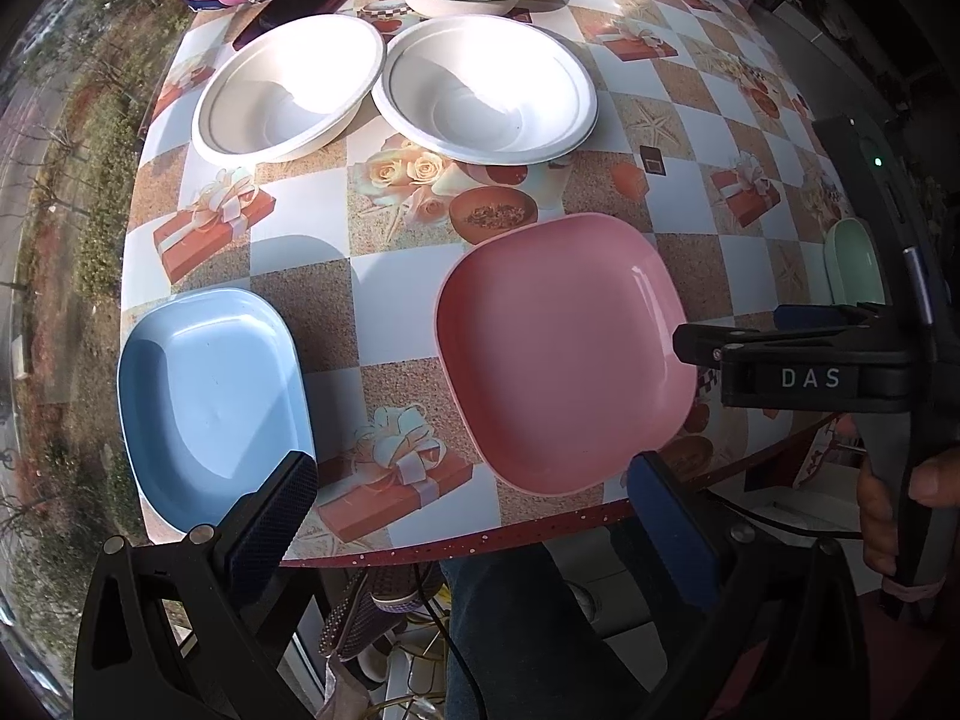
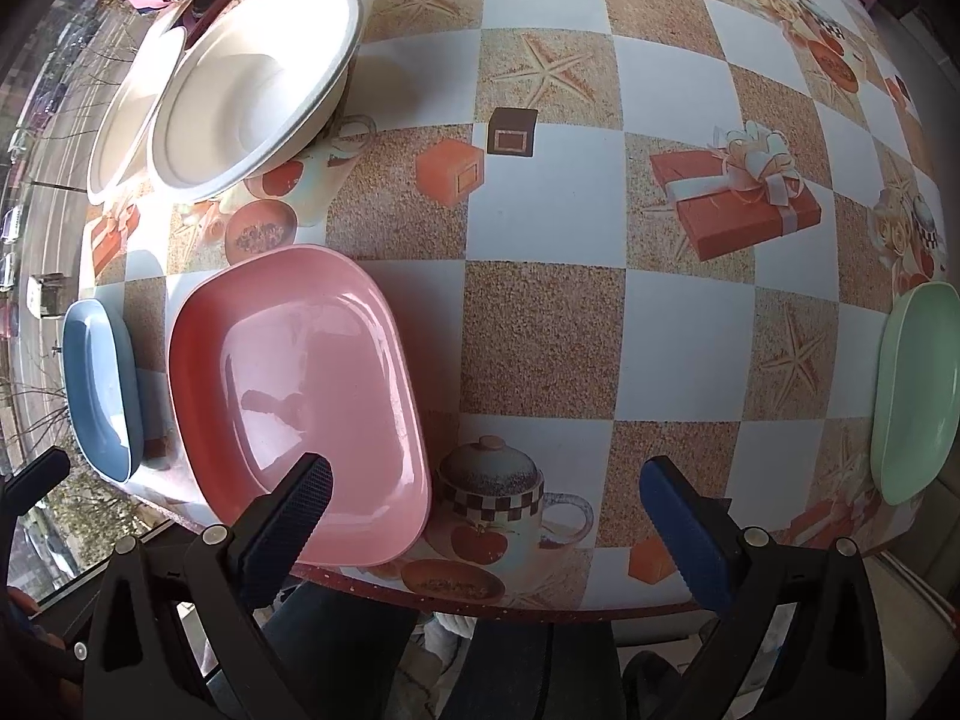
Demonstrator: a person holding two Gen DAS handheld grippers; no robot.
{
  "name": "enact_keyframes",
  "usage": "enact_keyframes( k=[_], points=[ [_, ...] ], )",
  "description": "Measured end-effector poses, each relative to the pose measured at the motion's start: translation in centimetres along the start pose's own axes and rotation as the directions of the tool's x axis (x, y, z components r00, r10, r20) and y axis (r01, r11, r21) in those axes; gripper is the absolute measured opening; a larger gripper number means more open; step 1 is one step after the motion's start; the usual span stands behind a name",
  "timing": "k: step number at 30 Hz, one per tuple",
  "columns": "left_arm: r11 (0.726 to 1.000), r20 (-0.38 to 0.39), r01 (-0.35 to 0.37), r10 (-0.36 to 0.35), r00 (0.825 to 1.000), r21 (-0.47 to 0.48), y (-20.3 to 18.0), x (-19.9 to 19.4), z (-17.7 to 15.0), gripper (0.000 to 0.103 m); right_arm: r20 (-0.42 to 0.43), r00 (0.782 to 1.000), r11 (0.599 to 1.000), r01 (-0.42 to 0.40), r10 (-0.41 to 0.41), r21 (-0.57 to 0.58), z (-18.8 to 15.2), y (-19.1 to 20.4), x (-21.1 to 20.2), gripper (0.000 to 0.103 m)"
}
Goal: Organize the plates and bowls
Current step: 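Move both tools toward the rim of the pink square plate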
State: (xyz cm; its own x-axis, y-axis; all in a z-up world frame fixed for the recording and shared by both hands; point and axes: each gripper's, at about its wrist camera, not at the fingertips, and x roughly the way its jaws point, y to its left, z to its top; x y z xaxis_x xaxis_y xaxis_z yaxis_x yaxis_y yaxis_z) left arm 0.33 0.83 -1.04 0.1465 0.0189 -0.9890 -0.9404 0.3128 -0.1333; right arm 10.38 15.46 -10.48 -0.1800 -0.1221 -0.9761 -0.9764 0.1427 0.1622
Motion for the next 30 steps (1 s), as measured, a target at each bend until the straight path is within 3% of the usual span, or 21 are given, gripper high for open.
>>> enact_keyframes(
  k=[12,17,21,25,30],
  points=[
    [1.000,-0.028,-0.027,0.027,0.999,0.006,0.3,0.1,0.2,0.103,-0.001,1.000,0.999,0.001,-0.001,0.036,-0.1,-0.6,0.3,0.103],
    [0.999,-0.019,-0.032,0.033,0.999,0.031,0.0,0.0,0.5,0.103,0.058,0.998,1.000,0.002,-0.002,0.009,-0.1,-1.2,0.4,0.103],
    [0.997,-0.013,-0.043,0.044,0.999,0.057,-0.3,0.0,0.7,0.103,0.139,0.989,0.999,0.047,-0.044,-0.021,-0.6,-2.2,1.7,0.103],
    [0.996,-0.006,-0.053,0.054,0.999,0.072,-0.3,-0.1,0.9,0.103,0.020,1.000,0.996,0.016,-0.018,0.091,0.3,-0.7,-0.4,0.103],
    [0.995,-0.010,-0.055,0.056,0.998,0.084,-0.1,0.3,1.1,0.103,0.014,0.998,0.988,0.064,-0.066,0.138,1.2,-0.8,0.3,0.103]
  ],
)
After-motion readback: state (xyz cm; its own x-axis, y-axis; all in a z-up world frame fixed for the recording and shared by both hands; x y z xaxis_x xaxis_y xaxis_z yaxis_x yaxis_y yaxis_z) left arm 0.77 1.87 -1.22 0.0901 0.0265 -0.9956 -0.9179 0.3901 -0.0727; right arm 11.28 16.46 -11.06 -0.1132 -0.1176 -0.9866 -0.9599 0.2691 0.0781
